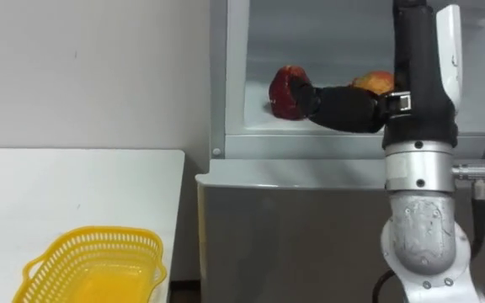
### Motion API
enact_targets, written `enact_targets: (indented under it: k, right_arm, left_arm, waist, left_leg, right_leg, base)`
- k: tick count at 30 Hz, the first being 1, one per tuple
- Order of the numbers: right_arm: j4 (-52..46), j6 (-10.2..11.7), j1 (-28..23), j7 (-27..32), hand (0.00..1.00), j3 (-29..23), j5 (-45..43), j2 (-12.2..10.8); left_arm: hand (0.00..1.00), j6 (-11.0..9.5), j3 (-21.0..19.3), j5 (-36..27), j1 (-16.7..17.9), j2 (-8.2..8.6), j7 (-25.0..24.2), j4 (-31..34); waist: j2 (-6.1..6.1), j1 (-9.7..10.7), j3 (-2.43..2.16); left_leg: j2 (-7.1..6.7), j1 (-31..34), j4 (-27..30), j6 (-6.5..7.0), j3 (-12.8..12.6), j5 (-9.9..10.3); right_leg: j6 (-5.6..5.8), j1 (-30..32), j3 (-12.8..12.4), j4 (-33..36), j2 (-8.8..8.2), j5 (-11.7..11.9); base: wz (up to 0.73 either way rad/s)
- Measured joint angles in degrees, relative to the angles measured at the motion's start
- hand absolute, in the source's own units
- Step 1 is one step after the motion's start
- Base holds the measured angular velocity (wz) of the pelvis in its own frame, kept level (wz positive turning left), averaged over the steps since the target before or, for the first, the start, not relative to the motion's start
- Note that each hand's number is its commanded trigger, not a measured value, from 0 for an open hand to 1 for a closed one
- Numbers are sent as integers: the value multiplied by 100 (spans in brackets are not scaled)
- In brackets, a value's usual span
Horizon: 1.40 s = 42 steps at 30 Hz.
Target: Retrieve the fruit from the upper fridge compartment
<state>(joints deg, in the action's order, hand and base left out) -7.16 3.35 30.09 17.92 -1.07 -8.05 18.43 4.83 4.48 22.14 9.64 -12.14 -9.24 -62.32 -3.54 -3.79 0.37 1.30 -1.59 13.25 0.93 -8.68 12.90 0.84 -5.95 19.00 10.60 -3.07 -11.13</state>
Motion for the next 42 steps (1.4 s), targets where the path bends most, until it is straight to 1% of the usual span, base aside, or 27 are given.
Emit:
enact_targets:
  k: [1,3,6,10,14,15,17,19,21,25,29,32,35,37,39,41,42]
  right_arm:
    - [45,-57,32,-23,0,1,0,0]
    - [119,-105,39,-43,0,7,-4,0]
    - [256,-210,101,-43,0,72,1,0]
    - [477,-267,269,-73,0,225,134,2]
    - [845,-287,508,-232,0,400,287,6]
    - [962,-311,562,-268,0,433,330,15]
    - [1104,-328,659,-315,0,456,329,15]
    - [1210,-339,762,-317,0,459,323,22]
    - [1320,-339,868,-324,0,467,322,23]
    - [1346,-347,935,-443,0,466,322,177]
    - [1350,-347,937,-443,0,466,323,178]
    - [1381,-352,952,-443,0,467,333,178]
    - [1599,-390,1119,-448,0,489,360,181]
    - [1762,-437,1163,-497,0,492,405,207]
    - [1845,-477,1163,-498,0,547,418,245]
    - [1956,-482,1163,-570,0,610,390,288]
    - [2012,-484,1163,-577,0,610,387,296]
  left_arm:
    - [0,15,0,0,0,-4,0,27]
    - [0,18,0,0,-9,-6,2,45]
    - [0,18,1,-2,-36,-5,1,45]
    - [0,31,1,2,-81,-3,4,48]
    - [0,79,2,4,-108,-16,-27,51]
    - [0,94,2,7,-125,-20,-32,56]
    - [0,100,2,8,-133,-36,-42,90]
    - [0,102,1,9,-131,-55,-47,160]
    - [0,103,-5,27,-132,-60,-49,187]
    - [0,116,-40,235,-126,-62,-119,332]
    - [0,139,-53,244,-128,-64,-120,390]
    - [0,157,-85,224,-125,-67,-102,392]
    - [0,175,-105,226,-127,-76,-89,392]
    - [0,224,-107,226,-119,-82,-84,392]
    - [0,251,-107,220,-101,-87,-57,414]
    - [0,283,-186,220,12,-87,-37,679]
    - [0,283,-208,222,12,-86,-37,705]
  waist:
    - [5,-1,2]
    - [6,-7,-1]
    - [1,-72,-4]
    - [-4,-138,-6]
    - [-26,-145,-5]
    - [-47,-161,-7]
    - [-77,-196,3]
    - [-112,-241,18]
    - [-131,-250,14]
    - [-134,-256,11]
    - [-129,-274,8]
    - [-132,-272,-1]
    - [-131,-270,-9]
    - [-141,-276,-43]
    - [-142,-278,-59]
    - [-142,-279,-59]
    - [-142,-282,-60]
  left_leg:
    - [-6,9,28,0,15,-1]
    - [-14,16,35,-3,42,-2]
    - [-24,7,34,-12,60,-10]
    - [-25,-4,31,-18,97,-13]
    - [-18,-15,32,-19,99,-19]
    - [-11,-13,32,-19,99,-25]
    - [-7,-4,38,-18,99,-31]
    - [-3,9,48,-16,101,-33]
    - [-3,35,51,-15,112,-34]
    - [-4,103,46,-9,128,-38]
    - [-15,100,49,-11,128,-41]
    - [-20,99,49,-17,136,-45]
    - [-24,94,48,-19,143,-61]
    - [-25,94,47,-20,168,-67]
    - [-15,89,47,-19,168,-72]
    - [-9,93,44,-10,167,-87]
    - [-10,94,44,-8,164,-89]
  right_leg:
    - [0,9,6,-1,2,0]
    - [0,11,6,-1,7,0]
    - [0,12,0,-2,14,0]
    - [0,2,7,-6,18,0]
    - [0,-9,14,-8,15,0]
    - [0,-9,22,-8,12,0]
    - [-1,-4,47,-7,7,1]
    - [-6,-4,143,-6,-3,4]
    - [-13,8,177,-3,-7,8]
    - [-19,38,215,1,-16,12]
    - [-19,41,220,2,-12,12]
    - [-19,43,236,1,-7,12]
    - [-19,43,251,-1,-8,12]
    - [-19,32,284,-2,-10,12]
    - [-19,25,294,-2,-16,12]
    - [-19,30,297,-2,-28,12]
    - [-19,28,298,0,-30,12]
  base:
    - [9]
    - [7]
    - [0]
    - [-1]
    - [0]
    - [0]
    - [0]
    - [0]
    - [0]
    - [2]
    - [0]
    - [0]
    - [1]
    - [7]
    - [3]
    - [0]
    - [0]
